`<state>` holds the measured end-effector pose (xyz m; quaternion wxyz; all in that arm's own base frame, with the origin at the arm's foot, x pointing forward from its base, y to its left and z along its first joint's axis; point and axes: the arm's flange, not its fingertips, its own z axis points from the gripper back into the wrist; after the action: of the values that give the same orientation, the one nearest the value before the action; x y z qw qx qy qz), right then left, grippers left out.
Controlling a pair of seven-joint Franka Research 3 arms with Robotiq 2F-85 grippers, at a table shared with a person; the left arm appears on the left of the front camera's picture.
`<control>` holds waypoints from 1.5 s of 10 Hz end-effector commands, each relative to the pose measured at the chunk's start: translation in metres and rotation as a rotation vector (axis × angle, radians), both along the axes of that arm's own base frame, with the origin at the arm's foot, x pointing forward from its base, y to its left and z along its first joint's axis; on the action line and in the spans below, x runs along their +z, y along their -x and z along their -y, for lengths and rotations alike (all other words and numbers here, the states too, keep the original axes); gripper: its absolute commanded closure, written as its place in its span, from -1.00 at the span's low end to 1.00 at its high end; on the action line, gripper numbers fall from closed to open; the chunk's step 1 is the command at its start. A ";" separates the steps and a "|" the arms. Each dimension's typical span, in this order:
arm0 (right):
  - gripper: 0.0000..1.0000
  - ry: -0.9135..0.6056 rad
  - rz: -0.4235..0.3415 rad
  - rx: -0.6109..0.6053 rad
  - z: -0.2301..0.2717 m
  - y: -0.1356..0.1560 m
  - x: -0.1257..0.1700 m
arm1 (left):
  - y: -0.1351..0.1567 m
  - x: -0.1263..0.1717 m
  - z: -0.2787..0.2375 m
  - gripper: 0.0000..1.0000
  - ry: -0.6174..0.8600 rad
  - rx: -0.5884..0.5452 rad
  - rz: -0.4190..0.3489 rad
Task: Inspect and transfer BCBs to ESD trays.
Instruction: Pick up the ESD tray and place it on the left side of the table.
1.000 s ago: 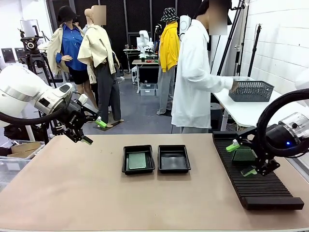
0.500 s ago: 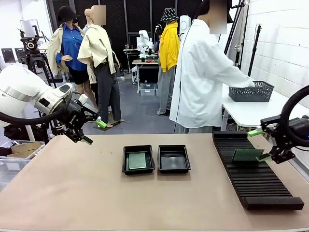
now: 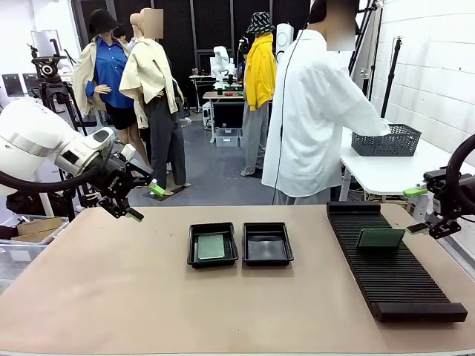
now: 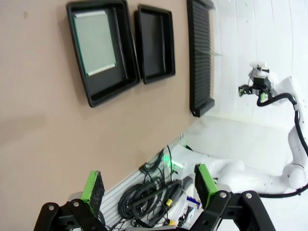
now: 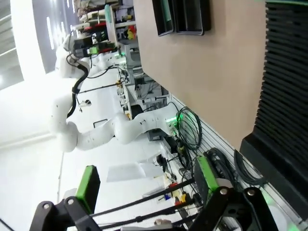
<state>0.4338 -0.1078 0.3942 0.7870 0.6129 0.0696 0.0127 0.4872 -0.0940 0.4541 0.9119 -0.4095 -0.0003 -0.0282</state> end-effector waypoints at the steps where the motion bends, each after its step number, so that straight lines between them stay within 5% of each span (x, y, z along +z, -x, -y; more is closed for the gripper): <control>1: -1.00 -0.057 0.039 0.046 0.013 -0.013 -0.012 | -0.004 -0.003 0.022 -1.00 -0.088 0.066 0.010; 7: -1.00 -0.093 0.107 -0.115 0.004 -0.023 -0.029 | -0.017 -0.030 0.066 -1.00 -0.281 0.151 0.041; 15: -1.00 -0.087 0.093 -0.103 0.010 -0.029 -0.030 | -0.043 -0.079 0.106 -1.00 -0.465 0.203 0.096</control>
<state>0.4652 -0.1167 0.3614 0.7600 0.6500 -0.0001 0.0011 0.5200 -0.1901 0.3768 0.9753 -0.2046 -0.0738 0.0383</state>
